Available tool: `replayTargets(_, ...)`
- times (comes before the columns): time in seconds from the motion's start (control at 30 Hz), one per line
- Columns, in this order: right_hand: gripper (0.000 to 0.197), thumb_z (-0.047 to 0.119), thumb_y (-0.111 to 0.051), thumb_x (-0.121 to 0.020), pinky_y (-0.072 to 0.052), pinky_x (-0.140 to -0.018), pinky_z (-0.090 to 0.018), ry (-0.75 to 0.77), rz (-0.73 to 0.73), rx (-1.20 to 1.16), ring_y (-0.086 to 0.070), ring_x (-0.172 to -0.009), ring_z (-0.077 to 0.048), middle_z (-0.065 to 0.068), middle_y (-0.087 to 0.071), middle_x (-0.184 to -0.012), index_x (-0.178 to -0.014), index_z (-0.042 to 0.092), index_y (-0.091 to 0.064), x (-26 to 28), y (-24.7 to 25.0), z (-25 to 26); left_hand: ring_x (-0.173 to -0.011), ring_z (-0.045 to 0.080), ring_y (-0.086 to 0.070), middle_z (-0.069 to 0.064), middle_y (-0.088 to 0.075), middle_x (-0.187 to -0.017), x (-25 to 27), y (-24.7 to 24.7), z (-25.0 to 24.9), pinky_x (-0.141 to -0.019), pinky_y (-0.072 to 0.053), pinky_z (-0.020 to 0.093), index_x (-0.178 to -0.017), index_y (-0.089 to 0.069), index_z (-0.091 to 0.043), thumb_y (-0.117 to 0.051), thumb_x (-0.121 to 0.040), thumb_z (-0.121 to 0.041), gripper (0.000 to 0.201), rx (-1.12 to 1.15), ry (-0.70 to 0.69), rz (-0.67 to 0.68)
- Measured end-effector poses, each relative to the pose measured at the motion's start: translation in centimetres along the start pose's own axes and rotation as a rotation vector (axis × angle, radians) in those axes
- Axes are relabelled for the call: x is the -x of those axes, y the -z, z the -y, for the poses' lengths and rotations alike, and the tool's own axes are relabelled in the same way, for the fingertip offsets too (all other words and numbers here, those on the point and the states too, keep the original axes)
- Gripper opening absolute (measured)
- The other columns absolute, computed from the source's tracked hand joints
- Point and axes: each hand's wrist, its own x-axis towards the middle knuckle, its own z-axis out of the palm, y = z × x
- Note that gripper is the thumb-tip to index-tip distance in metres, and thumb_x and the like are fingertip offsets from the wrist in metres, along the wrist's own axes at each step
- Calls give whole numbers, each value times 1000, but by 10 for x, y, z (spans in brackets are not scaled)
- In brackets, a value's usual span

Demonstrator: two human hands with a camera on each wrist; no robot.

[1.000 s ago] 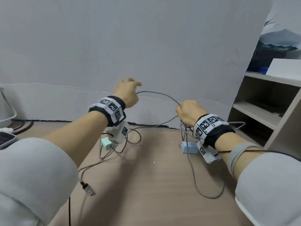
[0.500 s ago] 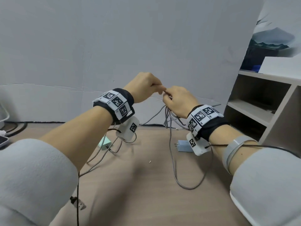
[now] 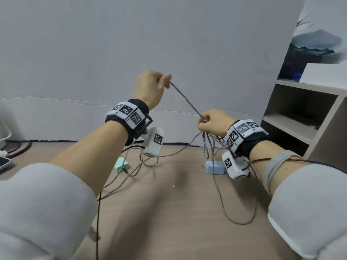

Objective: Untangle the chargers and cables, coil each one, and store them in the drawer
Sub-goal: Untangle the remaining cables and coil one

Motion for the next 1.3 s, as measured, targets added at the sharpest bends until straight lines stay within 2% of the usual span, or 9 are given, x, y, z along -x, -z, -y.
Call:
replayTargets(0.23, 10, 9, -66, -85, -40, -60, -27, -40, -52, -48, -53, -75, -22, 1, -57, -77, -91, 10, -58, 2, -4, -30, -46, 14, -32, -2, -40, -53, 23, -2, 32, -46, -26, 23, -71, -67, -10, -59, -99, -31, 35, 117, 370, 671)
replayTargets(0.37, 23, 3, -65, -83, -37, -63, -26, 6, -160, -173, -49, -73, -14, 7, -48, -81, -97, 20, -62, 2, -5, -39, -43, 14, -47, 8, -62, -88, 47, -33, 48, -38, -36, 20, -115, -64, -3, -54, -103, -30, 31, 39, 491, 940)
replayTargets(0.5, 30, -1, -64, -80, -37, -68, -26, 70, -233, -201, -45, -65, -9, 7, -47, -74, -97, 24, -67, -1, 1, -36, -63, 25, -68, 10, -55, -136, 68, -64, 64, -51, -57, 30, -144, -45, -27, -69, -94, -24, 55, -136, 536, 1010)
replayTargets(0.63, 36, -4, -58, -81, -42, -66, -27, 67, -228, -107, -51, -72, -16, -1, -54, -80, -108, 17, -71, -2, 7, -36, -52, 16, -57, 9, -77, -95, 67, -63, 65, -44, -45, 18, -99, -75, -10, -52, -95, -11, 23, -371, 307, 981)
replayTargets(0.77, 57, -3, -54, -87, -43, -80, -28, 31, -74, 10, -55, -92, -20, -7, -54, -120, -139, 19, -56, 4, 2, -42, -65, 14, -61, 3, -74, -84, 31, -34, 57, -59, -46, 26, -96, -74, -10, -53, -100, -15, 22, -377, 111, 660)
replayTargets(0.9, 51, -4, -52, -86, -46, -75, -29, 30, 1, -20, -61, -90, -27, -2, -60, -110, -129, 22, -60, 5, -7, -40, -77, 21, -62, 2, -68, -84, -7, 1, 35, -71, -45, 31, -96, -70, -16, -61, -100, -27, 15, -255, -49, 326)
replayTargets(1.03, 35, -6, -44, -84, -51, -71, -37, 4, -76, 13, -61, -83, -33, -3, -59, -82, -93, 22, -62, 3, -5, -38, -84, 25, -66, 5, -67, -89, -27, 27, 29, -79, -55, 39, -99, -66, -16, -59, -100, -32, 18, -138, 11, 330)
replayTargets(1.13, 28, -6, -42, -84, -40, -73, -32, -88, -237, 96, -55, -87, -31, -8, -59, -92, -88, 16, -60, 3, 4, -46, -73, 21, -64, 8, -62, -85, -25, 35, 43, -78, -61, 44, -97, -63, -12, -67, -96, -29, 17, 75, 225, 553)
replayTargets(1.3, 15, 4, -47, -93, -43, -81, -39, -228, -399, 158, -57, -103, -42, -23, -61, -113, -99, 5, -61, -2, 12, -64, -61, 14, -62, 2, -69, -69, -13, 32, 75, -62, -46, 25, -92, -73, -17, -68, -94, -30, 14, -498, 153, 697)
